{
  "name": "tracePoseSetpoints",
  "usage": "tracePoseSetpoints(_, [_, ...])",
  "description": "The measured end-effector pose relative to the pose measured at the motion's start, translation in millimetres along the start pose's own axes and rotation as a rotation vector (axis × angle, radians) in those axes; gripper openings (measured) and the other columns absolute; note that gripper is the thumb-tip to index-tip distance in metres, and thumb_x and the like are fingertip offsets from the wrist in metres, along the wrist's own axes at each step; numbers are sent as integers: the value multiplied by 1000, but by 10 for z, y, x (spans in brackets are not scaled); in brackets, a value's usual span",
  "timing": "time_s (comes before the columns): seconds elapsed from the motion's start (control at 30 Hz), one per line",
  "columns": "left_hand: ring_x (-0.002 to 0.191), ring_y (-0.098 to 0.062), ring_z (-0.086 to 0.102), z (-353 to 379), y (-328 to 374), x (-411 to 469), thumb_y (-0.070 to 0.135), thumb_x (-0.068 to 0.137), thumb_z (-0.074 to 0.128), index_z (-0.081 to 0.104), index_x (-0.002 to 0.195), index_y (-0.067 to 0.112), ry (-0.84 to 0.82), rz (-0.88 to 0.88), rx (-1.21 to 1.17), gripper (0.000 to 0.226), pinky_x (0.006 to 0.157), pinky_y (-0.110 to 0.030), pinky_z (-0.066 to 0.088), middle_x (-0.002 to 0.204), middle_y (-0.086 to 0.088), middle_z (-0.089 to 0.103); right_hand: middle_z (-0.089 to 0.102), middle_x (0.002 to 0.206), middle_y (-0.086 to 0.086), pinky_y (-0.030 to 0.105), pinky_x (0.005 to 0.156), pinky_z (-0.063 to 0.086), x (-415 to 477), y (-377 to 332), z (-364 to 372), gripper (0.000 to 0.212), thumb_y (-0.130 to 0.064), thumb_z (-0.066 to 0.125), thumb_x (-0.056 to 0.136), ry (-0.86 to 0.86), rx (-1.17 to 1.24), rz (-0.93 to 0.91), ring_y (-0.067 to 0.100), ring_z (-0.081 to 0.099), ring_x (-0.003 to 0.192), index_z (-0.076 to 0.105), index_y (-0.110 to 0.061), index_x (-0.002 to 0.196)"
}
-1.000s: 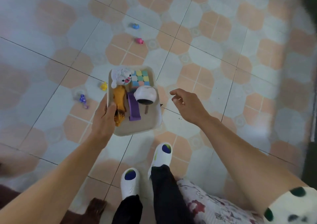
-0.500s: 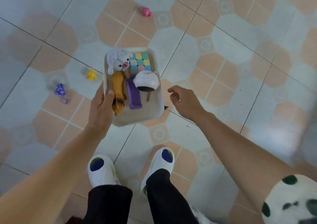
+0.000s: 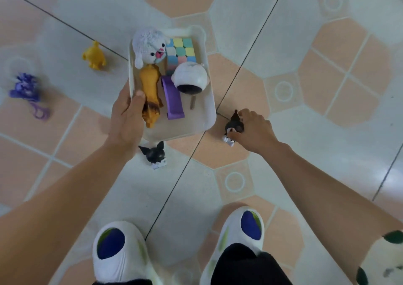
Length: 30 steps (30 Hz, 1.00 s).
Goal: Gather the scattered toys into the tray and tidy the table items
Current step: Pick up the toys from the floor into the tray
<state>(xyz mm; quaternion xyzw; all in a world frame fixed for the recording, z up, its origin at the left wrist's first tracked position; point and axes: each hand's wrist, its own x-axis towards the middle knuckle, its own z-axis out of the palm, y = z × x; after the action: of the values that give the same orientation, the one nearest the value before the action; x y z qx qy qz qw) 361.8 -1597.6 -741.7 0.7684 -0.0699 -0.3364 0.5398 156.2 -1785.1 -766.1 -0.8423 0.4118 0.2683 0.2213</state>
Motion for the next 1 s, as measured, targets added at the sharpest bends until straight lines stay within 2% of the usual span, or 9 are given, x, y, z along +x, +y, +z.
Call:
tracePoseSetpoints(0.13, [69, 7, 54, 76, -202, 126, 22, 101, 37, 50, 130, 3, 2, 1, -2, 37, 62, -5, 42, 78, 17, 55, 58, 104, 7, 32, 66, 41, 131, -22, 72, 53, -40, 69, 79, 28, 220, 3, 27, 56, 87, 46, -16, 120])
tracePoseSetpoints(0.23, [72, 10, 56, 119, -216, 218, 21, 101, 37, 52, 129, 7, 3, 18, -10, 35, 65, -6, 44, 79, 19, 58, 62, 101, 5, 28, 64, 41, 199, -65, -162, 47, -42, 72, 76, 214, 416, 40, 22, 58, 86, 57, -15, 111])
tracePoseSetpoints(0.33, [70, 9, 55, 141, -156, 347, 23, 100, 37, 58, 112, 16, -2, 22, -21, 25, 63, -8, 44, 71, 24, 59, 68, 95, 1, 27, 67, 49, 220, -178, -550, 37, -44, 72, 76, 400, 641, 30, 16, 63, 84, 63, -17, 100])
tracePoseSetpoints(0.43, [67, 8, 55, 174, -21, 493, 24, 99, 37, 59, 102, 25, 15, 20, -34, 22, 61, -8, 44, 66, 27, 59, 67, 94, -6, 20, 67, 50, 164, -415, -957, 39, -48, 73, 75, 501, 727, -113, 6, 64, 81, 65, -22, 103])
tracePoseSetpoints(0.53, [67, 10, 55, 178, 138, 638, 27, 98, 37, 59, 103, 31, 37, 36, -28, 23, 62, -11, 44, 68, 28, 61, 62, 102, -5, 11, 66, 48, 111, -745, -1192, 47, -52, 74, 70, 470, 654, -304, 2, 62, 84, 60, -29, 109])
tracePoseSetpoints(0.67, [74, 5, 57, 169, 346, 818, 25, 95, 36, 61, 99, 37, 57, 94, -59, 28, 69, -19, 46, 76, 24, 63, 48, 102, -4, 19, 68, 42, 249, -1193, -1255, 54, -47, 79, 67, 411, 367, -487, 9, 49, 85, 56, -19, 106])
tracePoseSetpoints(0.77, [84, -5, 59, 137, 429, 925, 22, 97, 37, 61, 112, 26, 104, 80, -125, 28, 74, -24, 46, 88, 13, 64, 44, 103, -3, 28, 74, 41, 390, -1430, -1217, 61, -49, 78, 67, 414, 118, -521, 16, 48, 91, 51, -17, 111])
tracePoseSetpoints(0.87, [80, -4, 58, 70, 479, 977, 23, 98, 37, 61, 99, 34, 164, 86, -169, 26, 74, -26, 46, 86, 12, 63, 52, 104, 3, 28, 72, 34, 518, -1593, -1171, 69, -53, 79, 63, 526, -75, -525, 21, 50, 92, 48, -15, 112])
tracePoseSetpoints(1.0, [87, -11, 59, -69, 471, 984, 23, 98, 36, 59, 108, 25, 212, 82, -203, 25, 82, -33, 49, 96, 1, 64, 55, 101, 4, 30, 72, 30, 658, -1770, -1163, 74, -60, 77, 61, 611, -240, -512, 23, 52, 88, 46, -14, 110])
